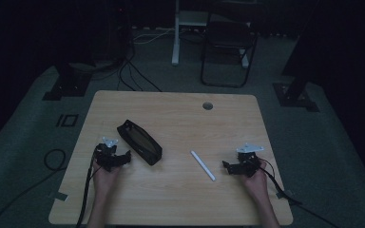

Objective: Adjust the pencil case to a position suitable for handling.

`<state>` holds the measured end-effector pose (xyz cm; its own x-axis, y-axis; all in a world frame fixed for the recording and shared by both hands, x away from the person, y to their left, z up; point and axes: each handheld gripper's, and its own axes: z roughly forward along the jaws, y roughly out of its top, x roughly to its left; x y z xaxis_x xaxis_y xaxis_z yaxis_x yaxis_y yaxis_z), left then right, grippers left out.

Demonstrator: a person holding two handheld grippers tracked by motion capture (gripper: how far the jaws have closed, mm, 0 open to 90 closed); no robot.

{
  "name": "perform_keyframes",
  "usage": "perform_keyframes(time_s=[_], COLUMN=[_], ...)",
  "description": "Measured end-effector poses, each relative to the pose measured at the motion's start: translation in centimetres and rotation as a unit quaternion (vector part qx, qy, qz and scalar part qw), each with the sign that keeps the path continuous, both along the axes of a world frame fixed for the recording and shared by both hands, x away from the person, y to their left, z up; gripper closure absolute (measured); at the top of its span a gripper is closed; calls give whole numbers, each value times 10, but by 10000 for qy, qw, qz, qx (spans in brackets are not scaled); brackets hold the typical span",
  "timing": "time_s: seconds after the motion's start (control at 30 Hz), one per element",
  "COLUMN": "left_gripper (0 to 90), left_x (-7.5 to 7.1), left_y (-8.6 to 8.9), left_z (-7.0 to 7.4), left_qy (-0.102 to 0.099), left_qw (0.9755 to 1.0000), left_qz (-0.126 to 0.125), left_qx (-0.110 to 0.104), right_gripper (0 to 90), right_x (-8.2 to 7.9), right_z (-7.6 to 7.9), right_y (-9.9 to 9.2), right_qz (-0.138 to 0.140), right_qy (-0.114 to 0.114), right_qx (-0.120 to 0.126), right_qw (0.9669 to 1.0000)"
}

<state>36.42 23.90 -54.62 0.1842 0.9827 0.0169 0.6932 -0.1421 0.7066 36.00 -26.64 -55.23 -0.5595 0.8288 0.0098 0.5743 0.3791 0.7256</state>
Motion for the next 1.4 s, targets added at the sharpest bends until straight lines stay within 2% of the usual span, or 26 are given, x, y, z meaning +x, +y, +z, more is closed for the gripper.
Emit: perform_keyframes(time_s=[0.17, 0.37, 0.43, 0.53, 0.6, 0.7, 0.77, 0.8, 0.97, 1.07, 1.27, 1.4], left_gripper=[163, 327, 347, 372, 368, 363, 359, 351, 312, 294, 261, 242], left_x=[-3, -6, -6, -8, -10, -16, -16, -24, -25, -26, -21, -17], left_y=[2, 6, 6, 7, 8, 9, 9, 11, 5, -3, -17, -30], left_z=[0, 2, 3, 5, 8, 18, 18, 28, 43, 52, 62, 62], left_qy=[-22, -96, -73, 36, -1, -232, -232, -440, -601, -710, -749, -643], left_qw=[10000, 9999, 9999, 9998, 9996, 9990, 9990, 9974, 9940, 9923, 9893, 9910], left_qz=[-72, -90, -112, -100, -101, -100, -100, -108, -203, -300, -455, -583], left_qx=[-2, -35, -51, -162, -265, -375, -375, -552, -894, -970, -1168, -1021], right_gripper=[122, 178, 224, 236, 285, 286, 286, 286, 285, 284, 284, 283], right_x=[0, -4, -6, -6, -7, -7, -7, -8, -7, -7, -7, -7], right_z=[0, 0, 1, 1, 1, 1, 1, 1, 1, 1, 1, 1], right_y=[0, 0, 0, 0, -1, -1, -1, 0, 0, 1, 1, 2], right_qz=[4, -41, -27, -36, -52, -65, -69, -84, -95, -108, -101, -96], right_qy=[0, -26, -67, -71, -110, -111, -112, -115, -116, -112, -114, -113], right_qx=[-1, 32, 56, 65, 79, 85, 84, 87, 87, 89, 80, 80], right_qw=[10000, 10000, 10000, 9999, 9999, 9999, 9999, 9999, 9998, 9998, 9999, 9999])
